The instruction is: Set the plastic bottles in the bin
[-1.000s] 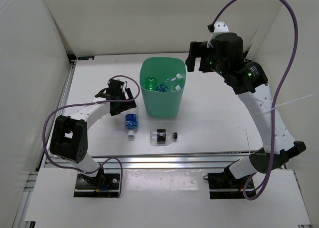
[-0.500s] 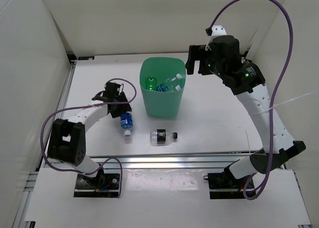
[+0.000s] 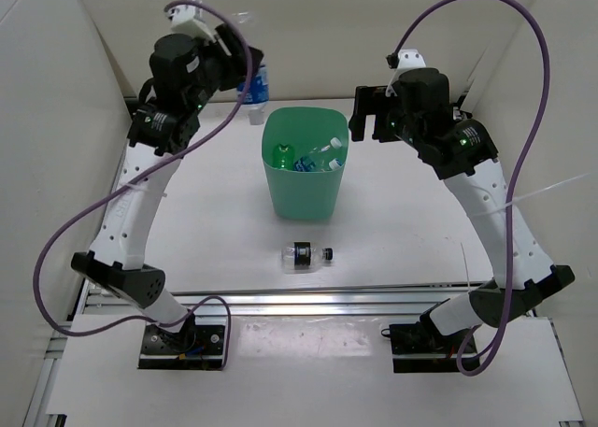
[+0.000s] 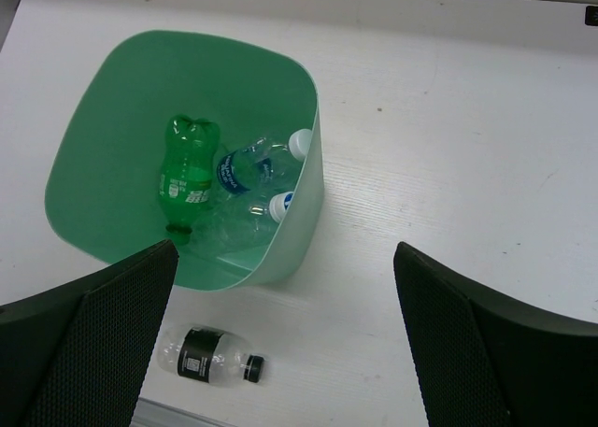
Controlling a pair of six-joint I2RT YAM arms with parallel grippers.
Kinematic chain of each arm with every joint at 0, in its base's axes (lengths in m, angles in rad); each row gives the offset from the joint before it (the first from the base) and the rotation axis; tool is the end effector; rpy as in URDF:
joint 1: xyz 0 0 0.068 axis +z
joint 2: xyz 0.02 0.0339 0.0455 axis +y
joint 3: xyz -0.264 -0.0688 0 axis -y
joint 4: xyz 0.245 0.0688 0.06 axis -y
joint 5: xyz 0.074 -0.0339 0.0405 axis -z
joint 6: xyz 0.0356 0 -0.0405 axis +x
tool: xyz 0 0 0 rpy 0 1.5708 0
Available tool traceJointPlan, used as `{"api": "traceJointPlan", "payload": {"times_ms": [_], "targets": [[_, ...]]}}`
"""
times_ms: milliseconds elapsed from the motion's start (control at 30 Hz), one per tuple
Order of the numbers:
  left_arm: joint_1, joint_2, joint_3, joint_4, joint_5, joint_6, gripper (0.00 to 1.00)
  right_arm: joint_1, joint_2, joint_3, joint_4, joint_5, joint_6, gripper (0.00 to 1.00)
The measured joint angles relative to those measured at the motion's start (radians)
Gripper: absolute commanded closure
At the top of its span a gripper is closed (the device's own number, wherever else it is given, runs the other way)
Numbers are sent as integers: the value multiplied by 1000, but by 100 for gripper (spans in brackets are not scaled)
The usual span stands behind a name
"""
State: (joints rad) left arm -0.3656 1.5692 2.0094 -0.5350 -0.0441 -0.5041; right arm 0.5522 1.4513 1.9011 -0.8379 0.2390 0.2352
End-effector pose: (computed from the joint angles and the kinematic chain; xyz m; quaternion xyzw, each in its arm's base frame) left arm 0.3038 -0.1146 0.5258 -0.0660 0.7368 -0.2686 0.6169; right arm 0.2459 0.1416 0.4951 -0.0645 0.8244 0.1209 0.5491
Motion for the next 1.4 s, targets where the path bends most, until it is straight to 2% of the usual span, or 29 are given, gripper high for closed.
{"api": "traceJointPlan", "payload": {"times_ms": [100,233,267,300,400,500,600,700,800,933,1000,1100,1267,1400], "targets": [[-77,78,84,14,43,26,34,0,1,0,0,0,0,0],[-153,215,87,-8,98,56,26,0,5,1,0,-1,1,0],[-166,242,77,-16,105,64,17,0,6,1,0,-1,0,0],[-178,262,56,-29,107,73,1,0,7,2,0,-1,0,0],[-203,270,-5,-90,90,103,1,0,10,3,0,4,1,0],[-209,211,-15,-123,-2,140,1,0,10,3,0,4,1,0],[-179,80,-15,-123,-114,167,1,0,10,2,0,-44,-8,0],[-97,-111,-44,-97,-218,171,1,16,7,0,0,-161,-36,0],[9,-336,-160,-95,-323,150,1,121,6,-3,-3,-246,-97,0],[55,-522,-305,-191,-408,78,1,350,20,-73,3,-318,-210,0],[72,-554,-378,-249,-430,45,1,455,46,-141,6,-325,-282,0],[89,-565,-496,-350,-446,6,1,550,108,-260,27,-325,-370,0],[93,-581,-586,-477,-454,-29,1,563,209,-426,61,-240,-440,0],[94,-652,-606,-504,-452,-46,1,553,286,-439,87,-182,-440,0]]}}
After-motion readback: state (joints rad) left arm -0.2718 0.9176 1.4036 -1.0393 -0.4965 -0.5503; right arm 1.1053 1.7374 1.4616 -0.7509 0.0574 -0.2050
